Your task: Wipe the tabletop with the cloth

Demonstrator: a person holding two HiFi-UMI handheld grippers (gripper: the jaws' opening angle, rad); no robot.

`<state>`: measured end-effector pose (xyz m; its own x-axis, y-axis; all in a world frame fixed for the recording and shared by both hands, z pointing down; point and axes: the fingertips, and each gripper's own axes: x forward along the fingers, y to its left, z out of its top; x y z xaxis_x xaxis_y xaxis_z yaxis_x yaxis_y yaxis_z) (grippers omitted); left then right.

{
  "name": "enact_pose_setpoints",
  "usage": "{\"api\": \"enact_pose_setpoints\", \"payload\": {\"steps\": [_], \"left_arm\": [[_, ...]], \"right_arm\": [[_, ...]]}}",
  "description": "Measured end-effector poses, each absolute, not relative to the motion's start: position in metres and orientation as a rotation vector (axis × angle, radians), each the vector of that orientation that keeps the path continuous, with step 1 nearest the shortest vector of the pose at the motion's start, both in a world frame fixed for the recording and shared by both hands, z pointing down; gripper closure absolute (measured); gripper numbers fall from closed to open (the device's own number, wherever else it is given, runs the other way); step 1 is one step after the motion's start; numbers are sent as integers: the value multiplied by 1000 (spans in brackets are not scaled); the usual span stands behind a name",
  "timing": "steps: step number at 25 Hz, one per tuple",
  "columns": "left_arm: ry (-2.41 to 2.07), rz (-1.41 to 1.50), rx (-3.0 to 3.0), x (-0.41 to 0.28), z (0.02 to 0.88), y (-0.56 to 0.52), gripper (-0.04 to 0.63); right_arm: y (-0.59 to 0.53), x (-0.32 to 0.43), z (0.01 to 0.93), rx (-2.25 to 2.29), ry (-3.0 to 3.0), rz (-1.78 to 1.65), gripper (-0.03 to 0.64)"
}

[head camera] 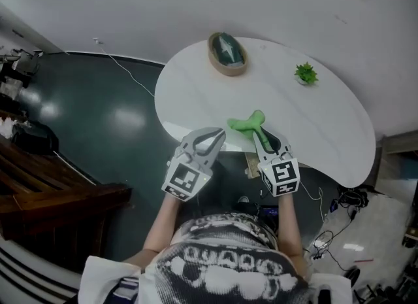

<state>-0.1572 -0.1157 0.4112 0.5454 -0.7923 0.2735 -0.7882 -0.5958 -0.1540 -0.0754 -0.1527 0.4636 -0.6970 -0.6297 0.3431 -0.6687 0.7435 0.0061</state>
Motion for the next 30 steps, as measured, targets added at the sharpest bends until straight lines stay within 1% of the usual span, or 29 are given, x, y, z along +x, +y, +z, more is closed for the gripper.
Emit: {"api": "enact_pose_setpoints", "payload": {"steps": [7,13,23,30], "left_arm": [[1443,-518,-2744,-254,421,-178,578],[1489,-526,-2741,-315,426,-209,578],[1593,-545,-2702,-386,434,-233,578],[1676,-558,-2681,-413,441,-232,578]], "right_arm": [[-232,-164,477,997,-2600,178,565],[-286,-247,485,920,-2604,144,565],[-330,-372,529,725,-2606,155,565],[-335,-427,571,604,-2558,174,565]]}}
